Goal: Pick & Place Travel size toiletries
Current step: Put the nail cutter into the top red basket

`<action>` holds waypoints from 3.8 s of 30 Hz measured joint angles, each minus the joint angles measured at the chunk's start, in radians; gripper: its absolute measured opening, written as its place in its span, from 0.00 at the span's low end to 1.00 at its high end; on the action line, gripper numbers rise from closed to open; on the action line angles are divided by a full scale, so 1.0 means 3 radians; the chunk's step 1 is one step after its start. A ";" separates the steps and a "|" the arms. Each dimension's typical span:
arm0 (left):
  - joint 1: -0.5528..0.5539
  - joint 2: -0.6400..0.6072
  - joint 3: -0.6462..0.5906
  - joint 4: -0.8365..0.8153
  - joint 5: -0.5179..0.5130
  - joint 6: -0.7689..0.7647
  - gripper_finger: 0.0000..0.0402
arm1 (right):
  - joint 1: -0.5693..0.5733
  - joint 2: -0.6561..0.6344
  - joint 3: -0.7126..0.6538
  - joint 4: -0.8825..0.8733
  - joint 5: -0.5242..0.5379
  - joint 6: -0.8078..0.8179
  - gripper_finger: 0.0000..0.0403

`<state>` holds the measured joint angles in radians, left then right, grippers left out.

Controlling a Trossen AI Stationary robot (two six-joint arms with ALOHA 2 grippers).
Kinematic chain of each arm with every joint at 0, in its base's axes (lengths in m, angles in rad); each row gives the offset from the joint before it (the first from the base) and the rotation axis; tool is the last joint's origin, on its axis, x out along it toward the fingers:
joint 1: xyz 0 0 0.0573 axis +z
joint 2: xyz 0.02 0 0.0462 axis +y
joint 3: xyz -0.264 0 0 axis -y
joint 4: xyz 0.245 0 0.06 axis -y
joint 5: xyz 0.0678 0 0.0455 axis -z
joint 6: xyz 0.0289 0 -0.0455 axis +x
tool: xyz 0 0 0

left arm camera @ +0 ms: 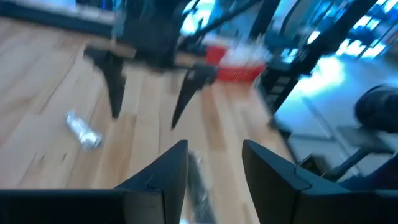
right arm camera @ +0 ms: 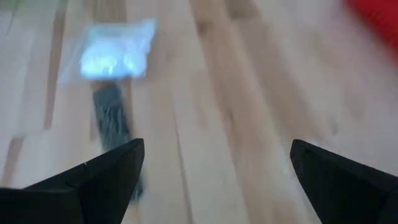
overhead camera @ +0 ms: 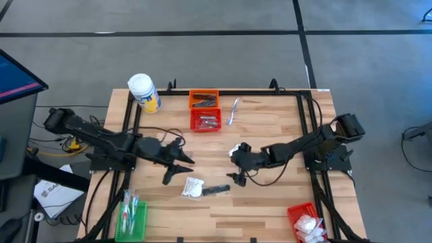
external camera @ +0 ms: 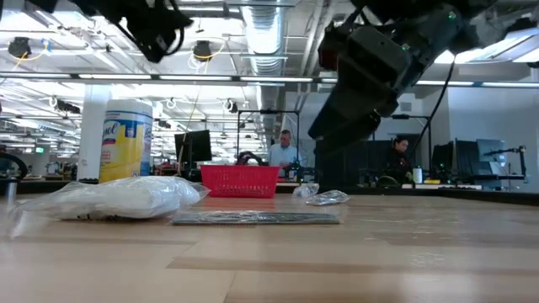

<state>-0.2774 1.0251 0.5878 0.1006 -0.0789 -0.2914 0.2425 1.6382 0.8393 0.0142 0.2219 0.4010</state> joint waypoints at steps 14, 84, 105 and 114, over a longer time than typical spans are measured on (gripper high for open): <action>-0.0042 -0.0867 -0.0097 0.0823 0.0080 0.0765 0.37 | -0.0089 0.0000 0.0022 -0.0106 -0.0487 0.0225 0.98; -0.0059 -0.1910 -0.0093 0.0559 0.0955 0.0518 0.37 | 0.0020 0.0437 0.2583 -0.2653 -0.0072 -0.1038 0.71; -0.0042 -0.1735 -0.0096 0.0637 0.0935 0.0538 0.37 | -0.0437 0.1092 0.2578 -0.3751 -0.0107 -0.1552 0.68; -0.0037 -0.1736 -0.0096 0.0641 0.0936 0.0545 0.37 | -0.0668 0.1105 0.2578 -0.3656 -0.0045 -0.2218 0.68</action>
<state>-0.2886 0.5041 0.5591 0.2928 0.2020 -0.1280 0.0421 1.9697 1.6127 -1.0825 0.2085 -0.2644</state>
